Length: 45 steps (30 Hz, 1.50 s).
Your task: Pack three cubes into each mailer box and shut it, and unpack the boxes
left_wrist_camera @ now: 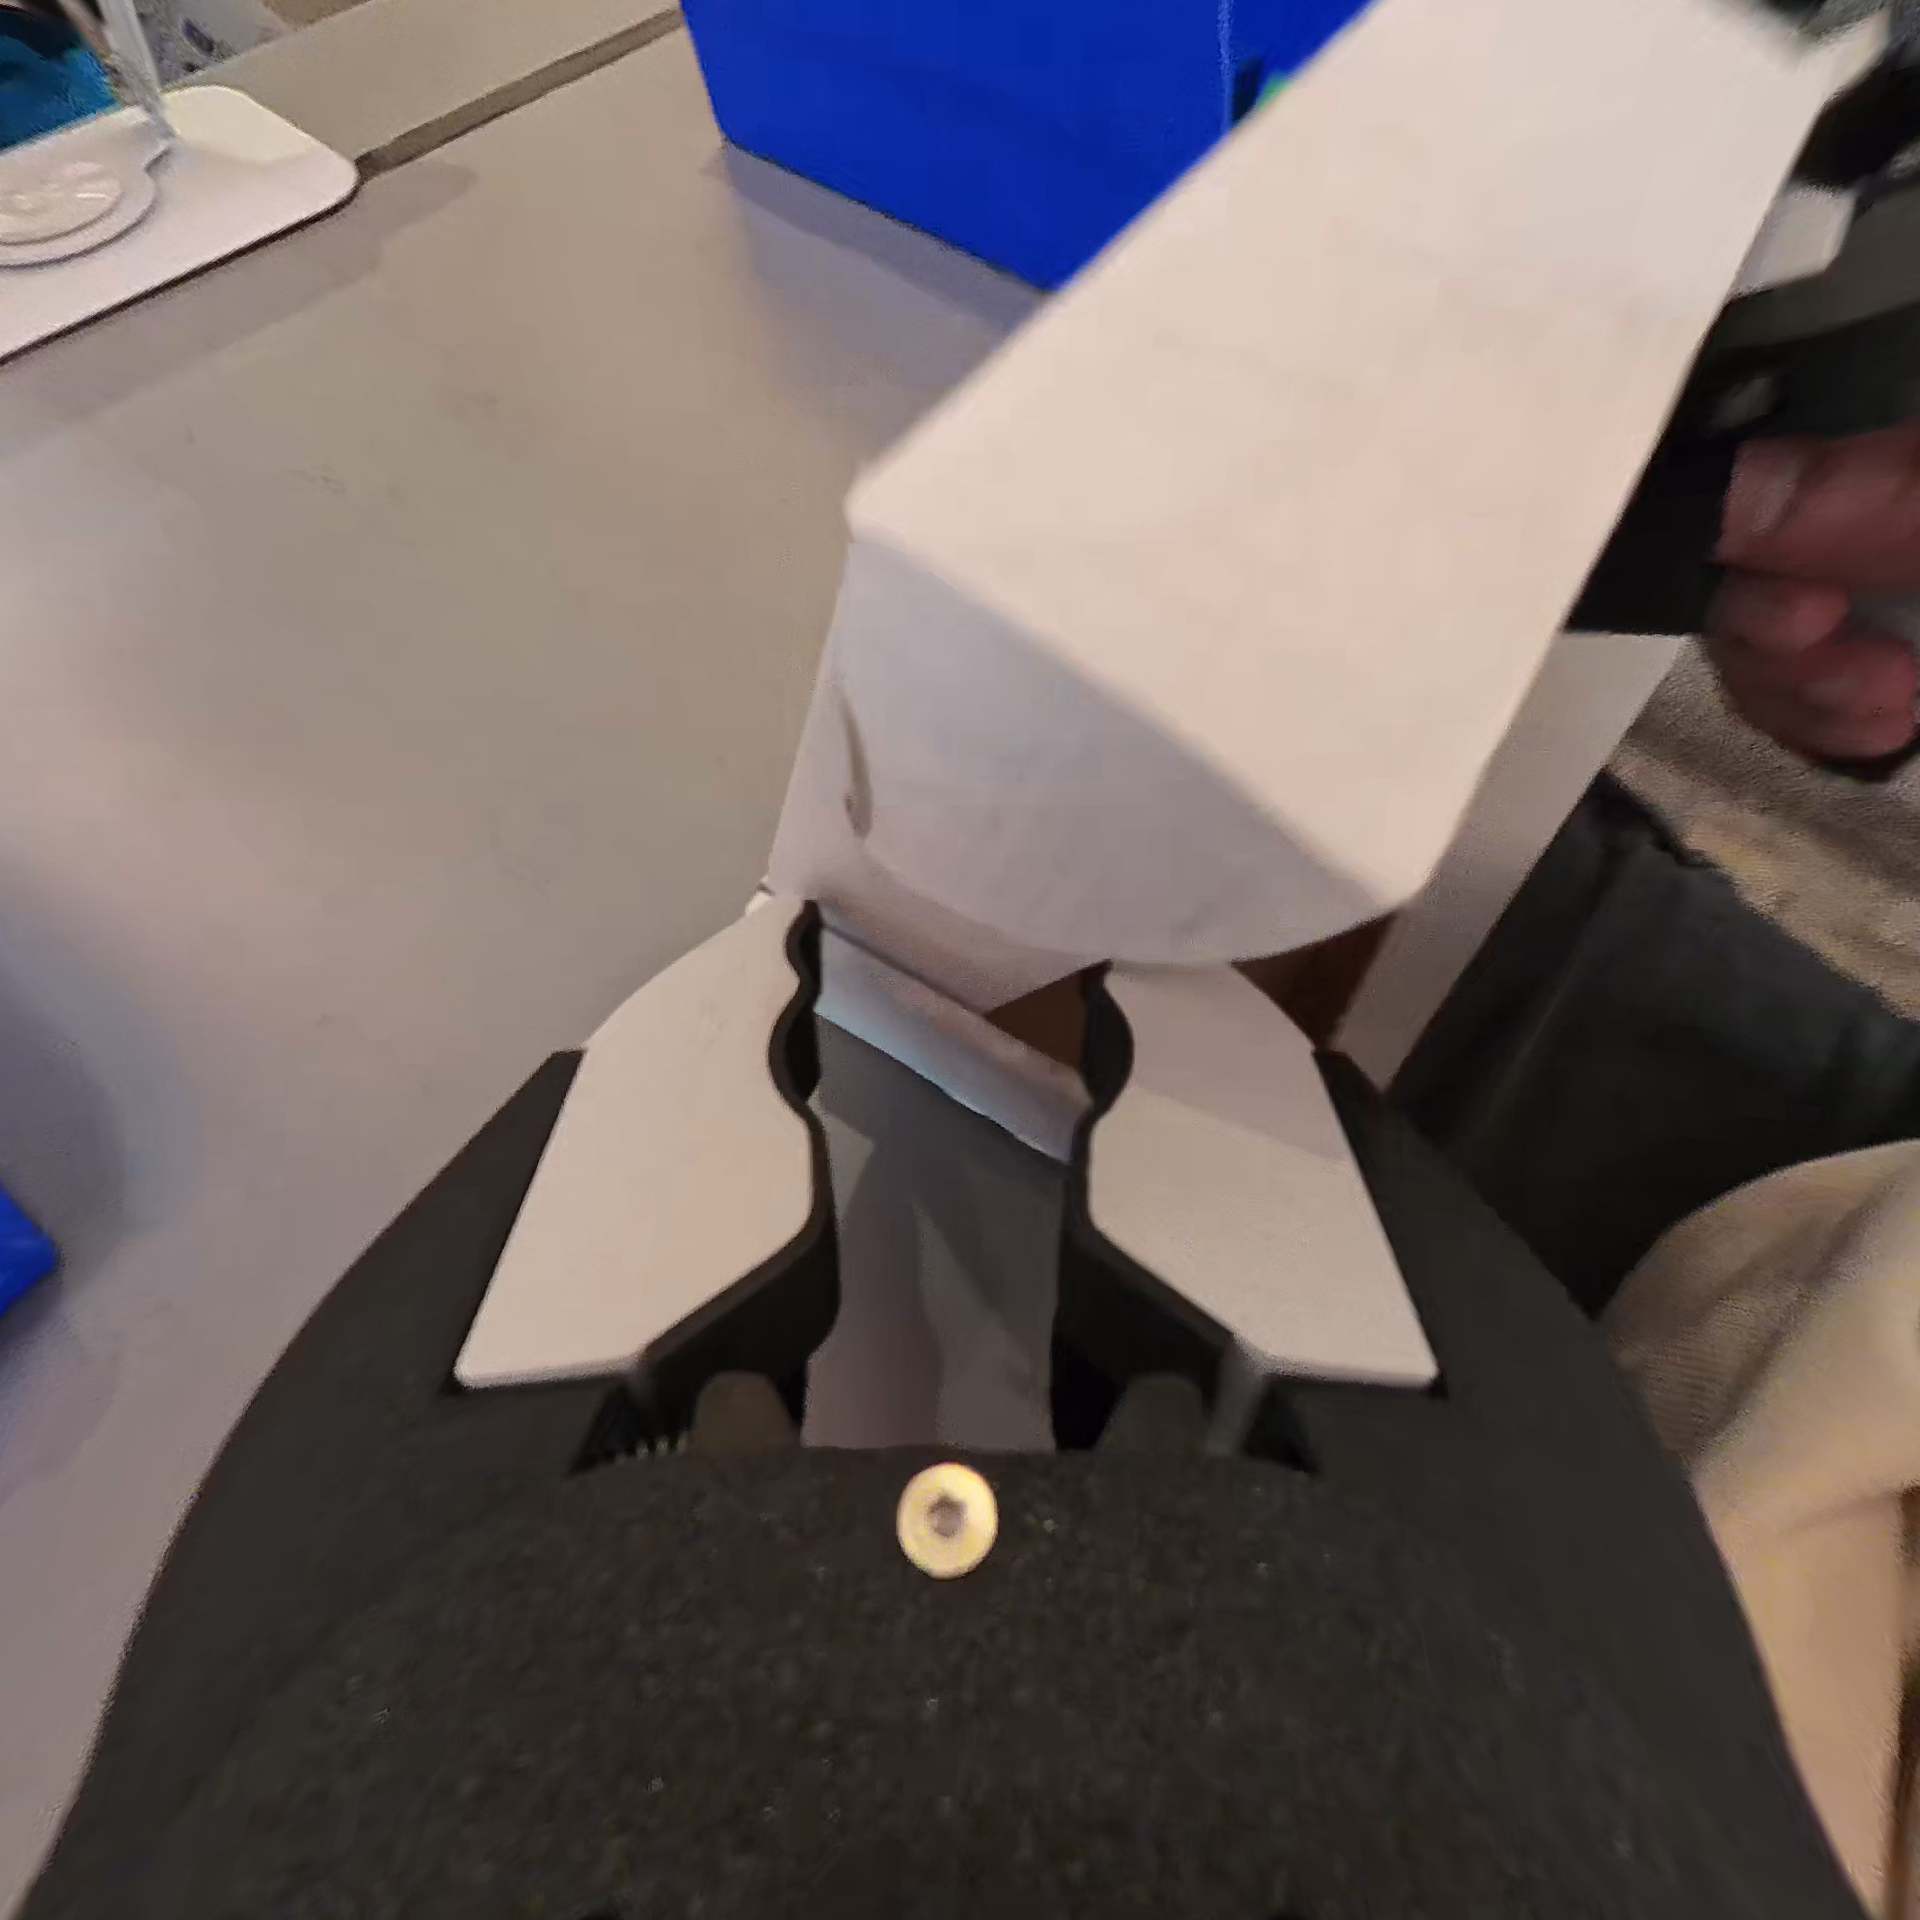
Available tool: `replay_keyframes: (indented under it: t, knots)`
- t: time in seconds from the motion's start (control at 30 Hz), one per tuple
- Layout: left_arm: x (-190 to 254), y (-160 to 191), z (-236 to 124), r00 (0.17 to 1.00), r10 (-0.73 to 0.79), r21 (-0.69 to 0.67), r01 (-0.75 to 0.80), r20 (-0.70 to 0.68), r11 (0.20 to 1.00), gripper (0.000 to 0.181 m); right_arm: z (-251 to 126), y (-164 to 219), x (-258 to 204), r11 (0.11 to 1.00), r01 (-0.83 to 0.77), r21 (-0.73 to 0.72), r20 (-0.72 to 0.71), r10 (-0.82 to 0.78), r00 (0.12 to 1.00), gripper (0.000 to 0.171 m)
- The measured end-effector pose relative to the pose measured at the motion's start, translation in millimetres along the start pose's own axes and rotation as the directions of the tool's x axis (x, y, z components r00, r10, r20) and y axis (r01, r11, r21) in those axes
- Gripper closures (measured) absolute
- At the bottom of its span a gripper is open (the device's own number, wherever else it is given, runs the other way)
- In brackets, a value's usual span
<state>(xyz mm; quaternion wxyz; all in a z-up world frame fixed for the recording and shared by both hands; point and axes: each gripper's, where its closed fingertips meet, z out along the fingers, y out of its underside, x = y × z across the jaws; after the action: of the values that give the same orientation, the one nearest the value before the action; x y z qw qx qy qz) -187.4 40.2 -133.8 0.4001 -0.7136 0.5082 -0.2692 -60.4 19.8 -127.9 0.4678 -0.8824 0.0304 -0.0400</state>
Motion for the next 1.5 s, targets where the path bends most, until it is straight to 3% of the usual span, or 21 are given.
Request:
replay_keyframes:
  t: [0.03, 0.07, 0.13, 0.3, 0.47, 0.6, 0.73, 0.9, 1.1, 1.27, 1.5]
  knots:
    - [0.1, -3.9, -5.3, 1.000, -0.019, 0.023, 0.019, -0.009, 1.000, 0.127, -1.5, 4.4, -3.2, 1.000, 0.003, -0.015, 0.044, -0.002, 0.999, 0.165]
    - [-1.7, -8.4, -10.6, 1.000, -0.026, 0.049, 0.026, -0.003, 0.998, 0.123, -3.7, 9.8, -5.2, 1.000, 0.015, -0.026, 0.077, -0.013, 0.997, 0.161]
    - [-3.7, -15.3, -21.1, 1.000, -0.020, 0.096, 0.018, 0.015, 0.995, 0.116, -12.1, 13.1, -1.0, 0.999, 0.047, 0.026, 0.092, -0.049, 0.995, 0.136]
    - [12.1, -22.1, -35.5, 0.996, 0.075, 0.151, -0.082, 0.049, 0.985, 0.122, -35.8, 13.3, 13.7, 0.979, 0.113, 0.172, 0.077, -0.128, 0.989, 0.140]
    - [31.3, -43.5, -38.9, 0.982, 0.160, 0.218, -0.179, 0.101, 0.959, 0.133, -56.4, -10.6, 15.4, 0.942, 0.117, 0.316, 0.045, -0.138, 0.989, 0.140]
    - [34.7, -49.3, -41.6, 0.976, 0.168, 0.234, -0.198, 0.140, 0.952, 0.160, -75.3, -24.3, 16.5, 0.899, 0.191, 0.395, -0.048, -0.187, 0.981, 0.164]
    - [38.0, -38.8, -42.7, 0.967, 0.204, 0.186, -0.232, 0.155, 0.955, 0.167, -75.1, -12.2, 11.4, 0.907, 0.291, 0.303, -0.104, -0.272, 0.957, 0.165]
    - [54.6, -7.4, -46.8, 0.979, 0.186, 0.100, -0.193, 0.078, 0.976, 0.173, -78.7, 22.8, -5.8, 0.957, 0.236, 0.170, 0.013, -0.242, 0.970, 0.165]
    - [54.5, 31.5, -30.9, 0.990, 0.137, -0.047, -0.136, 0.026, 0.990, 0.173, -51.5, 71.3, -15.2, 0.976, 0.214, -0.041, 0.135, -0.207, 0.969, 0.164]
    - [41.8, 45.4, -18.6, 0.998, 0.067, -0.097, -0.067, 0.000, 0.993, 0.175, -34.0, 69.7, -20.7, 0.987, 0.161, -0.023, 0.198, -0.154, 0.968, 0.164]
    - [13.1, 41.7, 5.4, 0.987, 0.153, -0.136, -0.146, 0.041, 0.980, 0.176, -6.6, 60.4, -12.2, 0.978, 0.207, -0.035, 0.199, -0.196, 0.960, 0.163]
